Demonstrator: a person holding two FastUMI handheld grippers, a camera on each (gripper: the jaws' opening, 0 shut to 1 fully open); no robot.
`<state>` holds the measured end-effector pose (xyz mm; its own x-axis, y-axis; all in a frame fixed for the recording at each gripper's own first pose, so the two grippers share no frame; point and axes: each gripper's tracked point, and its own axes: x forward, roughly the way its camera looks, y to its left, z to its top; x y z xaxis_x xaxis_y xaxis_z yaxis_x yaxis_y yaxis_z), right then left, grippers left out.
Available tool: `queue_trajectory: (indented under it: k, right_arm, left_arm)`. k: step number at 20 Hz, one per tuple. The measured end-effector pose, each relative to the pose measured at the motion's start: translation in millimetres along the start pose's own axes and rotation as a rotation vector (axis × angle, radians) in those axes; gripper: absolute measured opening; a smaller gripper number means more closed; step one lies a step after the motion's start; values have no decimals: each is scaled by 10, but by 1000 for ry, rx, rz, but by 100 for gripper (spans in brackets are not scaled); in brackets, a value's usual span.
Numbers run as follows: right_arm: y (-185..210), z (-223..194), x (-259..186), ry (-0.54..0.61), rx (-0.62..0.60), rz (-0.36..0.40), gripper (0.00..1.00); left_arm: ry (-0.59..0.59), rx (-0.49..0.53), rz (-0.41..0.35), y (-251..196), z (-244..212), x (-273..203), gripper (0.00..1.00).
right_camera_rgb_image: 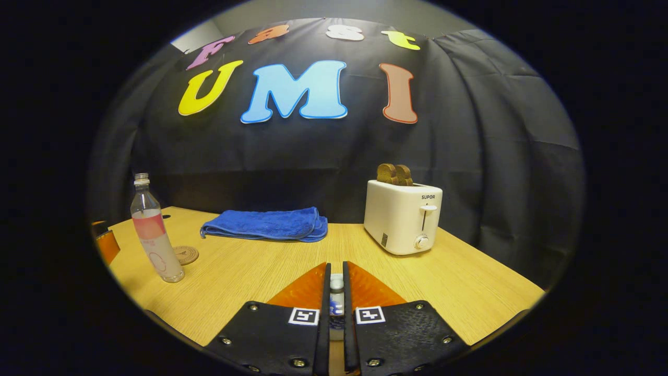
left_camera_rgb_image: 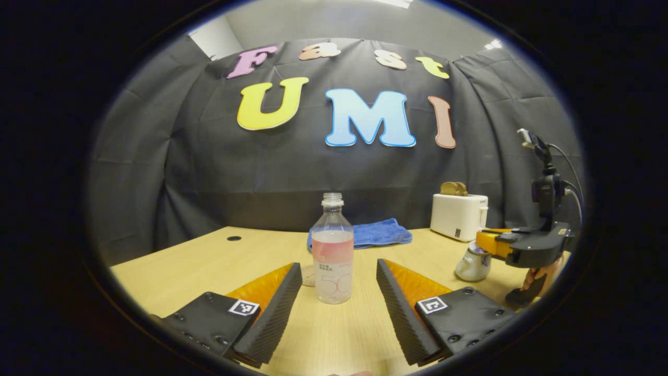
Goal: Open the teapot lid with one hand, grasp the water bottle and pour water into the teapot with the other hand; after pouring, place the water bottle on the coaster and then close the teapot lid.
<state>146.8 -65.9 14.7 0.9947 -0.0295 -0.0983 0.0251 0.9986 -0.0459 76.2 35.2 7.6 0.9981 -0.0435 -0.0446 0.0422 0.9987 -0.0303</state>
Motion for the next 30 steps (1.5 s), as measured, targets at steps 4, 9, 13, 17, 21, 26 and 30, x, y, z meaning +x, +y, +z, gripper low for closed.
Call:
queue_trajectory:
  k: [4,9,13,17,21,26,30]
  right_arm:
    - [4,161,-181,-45,-23,3,11]
    - [141,242,-521,-82,-33,52,11]
    - [282,285,-754,-119,-58,83,11]
    - [427,285,-908,-144,-83,116,11]
    - [482,259,-959,-139,-67,138,11]
    - [456,182,-978,-124,-54,142,11]
    - [467,140,-1012,-114,-47,148,11]
  left_arm:
    - [5,-4,-9,-20,-51,108,100]
    - [16,-11,-12,-22,-85,309,100]
    - [40,-11,10,62,-183,520,100]
    - [57,-6,16,88,-240,726,100]
    - [69,-4,39,139,-260,918,100]
    - [67,-17,65,253,-260,1129,100]
    - [63,15,64,247,-237,1341,100]
